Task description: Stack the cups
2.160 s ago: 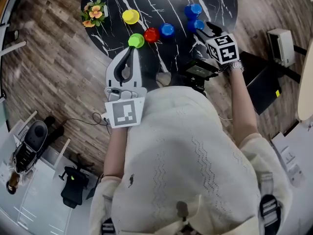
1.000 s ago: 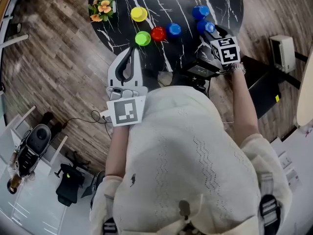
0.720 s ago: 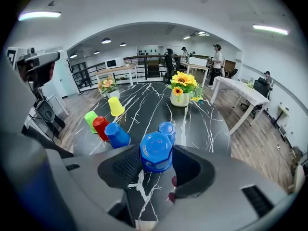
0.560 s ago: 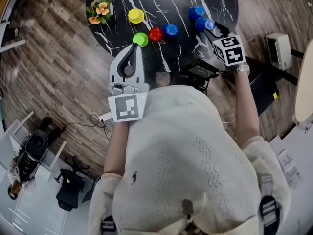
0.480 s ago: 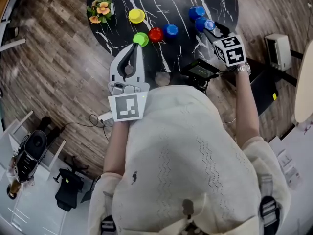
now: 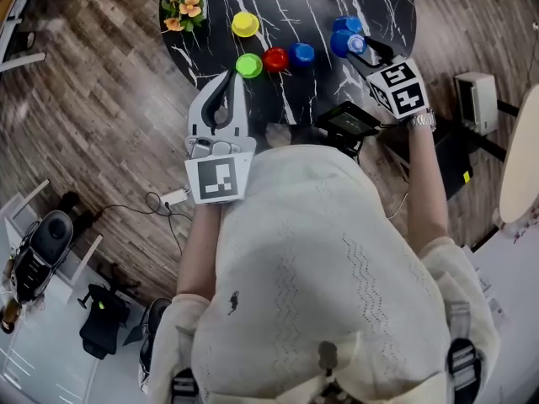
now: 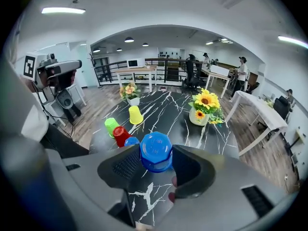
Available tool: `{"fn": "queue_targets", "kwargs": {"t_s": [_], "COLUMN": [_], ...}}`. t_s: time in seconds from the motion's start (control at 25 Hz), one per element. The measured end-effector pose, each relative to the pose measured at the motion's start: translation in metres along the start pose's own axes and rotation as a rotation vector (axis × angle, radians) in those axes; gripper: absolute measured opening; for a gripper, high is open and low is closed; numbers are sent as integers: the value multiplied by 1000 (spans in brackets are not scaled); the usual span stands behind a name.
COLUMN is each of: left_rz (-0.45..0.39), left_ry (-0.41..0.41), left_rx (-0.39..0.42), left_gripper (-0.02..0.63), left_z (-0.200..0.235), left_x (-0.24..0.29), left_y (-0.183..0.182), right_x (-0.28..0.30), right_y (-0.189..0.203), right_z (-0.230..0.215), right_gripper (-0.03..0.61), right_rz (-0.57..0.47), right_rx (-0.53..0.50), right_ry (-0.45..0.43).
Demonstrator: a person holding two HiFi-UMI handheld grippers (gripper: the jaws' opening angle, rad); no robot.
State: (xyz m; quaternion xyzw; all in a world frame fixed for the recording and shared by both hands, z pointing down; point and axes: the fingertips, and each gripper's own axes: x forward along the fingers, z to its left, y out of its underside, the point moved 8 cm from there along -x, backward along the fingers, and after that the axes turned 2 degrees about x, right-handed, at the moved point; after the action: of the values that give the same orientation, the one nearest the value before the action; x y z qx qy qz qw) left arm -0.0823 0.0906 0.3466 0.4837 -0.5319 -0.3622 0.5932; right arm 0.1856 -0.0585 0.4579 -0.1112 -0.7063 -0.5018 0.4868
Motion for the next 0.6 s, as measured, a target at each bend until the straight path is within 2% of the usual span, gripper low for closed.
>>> {"fn": "queue_targets", "kwargs": {"t_s": [0.6], "left_rz": [15], "left_ry": [-102], "left_rx": [-39], "left_gripper": [23], "left_z": [20], "left_x": [-25], "left_y": [14], "right_x": [30], "right_y": [-41], "right_z": [52], "right_gripper": [222], "right_rz": [26], "right_rx": [-194], "right_ry": [-161]}}
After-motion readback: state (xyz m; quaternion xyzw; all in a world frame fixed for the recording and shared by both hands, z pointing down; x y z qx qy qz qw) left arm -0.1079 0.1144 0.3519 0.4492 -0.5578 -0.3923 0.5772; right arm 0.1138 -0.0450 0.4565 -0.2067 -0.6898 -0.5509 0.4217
